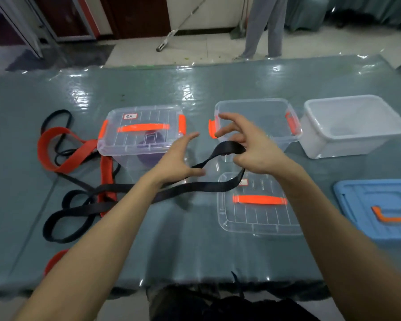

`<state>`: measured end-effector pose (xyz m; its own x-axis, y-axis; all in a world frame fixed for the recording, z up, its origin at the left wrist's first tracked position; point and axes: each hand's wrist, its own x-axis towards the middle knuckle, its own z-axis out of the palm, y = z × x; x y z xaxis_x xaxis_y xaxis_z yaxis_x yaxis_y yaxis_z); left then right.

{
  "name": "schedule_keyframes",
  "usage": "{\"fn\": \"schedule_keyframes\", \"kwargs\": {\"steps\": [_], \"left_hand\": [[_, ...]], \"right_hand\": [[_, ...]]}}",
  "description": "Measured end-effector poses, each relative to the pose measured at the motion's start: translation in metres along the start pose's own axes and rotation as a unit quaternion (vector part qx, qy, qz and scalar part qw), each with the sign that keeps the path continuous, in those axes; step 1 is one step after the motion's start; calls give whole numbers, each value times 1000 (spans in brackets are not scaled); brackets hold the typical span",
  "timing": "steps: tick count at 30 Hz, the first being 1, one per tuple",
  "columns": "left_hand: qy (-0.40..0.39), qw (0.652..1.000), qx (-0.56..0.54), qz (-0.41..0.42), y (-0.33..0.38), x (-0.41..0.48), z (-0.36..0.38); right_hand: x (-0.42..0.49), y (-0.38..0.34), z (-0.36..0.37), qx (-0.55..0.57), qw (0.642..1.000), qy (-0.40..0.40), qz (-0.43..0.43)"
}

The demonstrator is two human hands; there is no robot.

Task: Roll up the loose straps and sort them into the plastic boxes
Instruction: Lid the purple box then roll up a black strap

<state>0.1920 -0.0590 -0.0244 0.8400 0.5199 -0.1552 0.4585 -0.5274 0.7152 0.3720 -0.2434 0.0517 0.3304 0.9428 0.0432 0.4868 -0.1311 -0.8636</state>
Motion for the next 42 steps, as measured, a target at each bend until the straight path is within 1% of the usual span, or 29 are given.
{"fn": "schedule_keyframes", "kwargs": {"steps": [2,3,4,5,6,7,9,10,11,14,16,17,19,20,21,22,23,25,26,27,29,32,35,37,39,40,41,42], "left_hand": [[-90,995,-51,8,30,8,-2],[-110,991,-76,17,40,11,0],[-107,988,-112,20,45,13,-1],[-80,987,-142,9,47,13,-3],[-40,983,-177,-10,47,12,-9],[15,982,-186,-20,45,7,-18],[142,983,-118,-12,38,-2,-40],[185,979,-86,-6,35,-9,-51],[209,975,-69,3,35,-16,-61],[237,968,-65,47,37,-40,-92],[221,973,-33,53,35,-56,-114],[196,979,-8,52,32,-63,-123],[117,991,65,31,26,-74,-127],[78,992,94,19,22,-76,-120],[55,993,100,9,20,-76,-108],[48,996,80,6,20,-74,-95],[51,998,33,13,22,-71,-82],[61,993,-81,55,28,-59,-62],[66,988,-115,75,31,-52,-56],[68,985,-134,83,33,-47,-52],[72,983,-155,68,35,-39,-52],[87,987,-130,50,33,-34,-61],[60,993,-97,38,45,-29,-70],[46,991,-120,32,50,-26,-72],[43,985,-165,36,45,-26,-71],[50,986,-156,40,41,-27,-69],[62,991,-111,45,35,-28,-66],[76,995,-34,48,28,-29,-63]], "right_hand": [[1,-22,-16,-12,998,0,-59],[1,-29,-22,-6,997,14,-80],[2,-34,-28,3,996,34,-86],[4,-35,-32,3,996,52,-76],[7,-33,-35,-24,997,61,-51],[11,-29,-38,-84,995,46,-18],[16,-21,-36,-201,979,-33,32],[19,-18,-33,-222,973,-60,33],[23,-18,-28,-222,972,-67,24],[36,-27,-13,-244,969,-40,-29],[42,-38,-5,-255,964,-47,-49],[45,-43,-2,-233,970,-43,-58],[49,-55,-1,-112,991,-9,-77],[49,-62,-1,-36,996,5,-86],[50,-69,-2,21,995,7,-99],[51,-75,-2,49,992,0,-113],[52,-82,0,56,991,-10,-125],[53,-93,2,68,988,-28,-134],[54,-97,2,84,987,-29,-136],[54,-99,0,104,984,-24,-139],[56,-101,-7,142,980,2,-141],[56,-99,-18,192,971,37,-135],[57,-101,-22,201,967,52,-145],[59,-102,-25,173,971,65,-150],[61,-97,-30,140,978,69,-136],[60,-92,-31,131,982,63,-122],[58,-88,-30,124,985,51,-107],[56,-83,-28,116,988,37,-94]]}}
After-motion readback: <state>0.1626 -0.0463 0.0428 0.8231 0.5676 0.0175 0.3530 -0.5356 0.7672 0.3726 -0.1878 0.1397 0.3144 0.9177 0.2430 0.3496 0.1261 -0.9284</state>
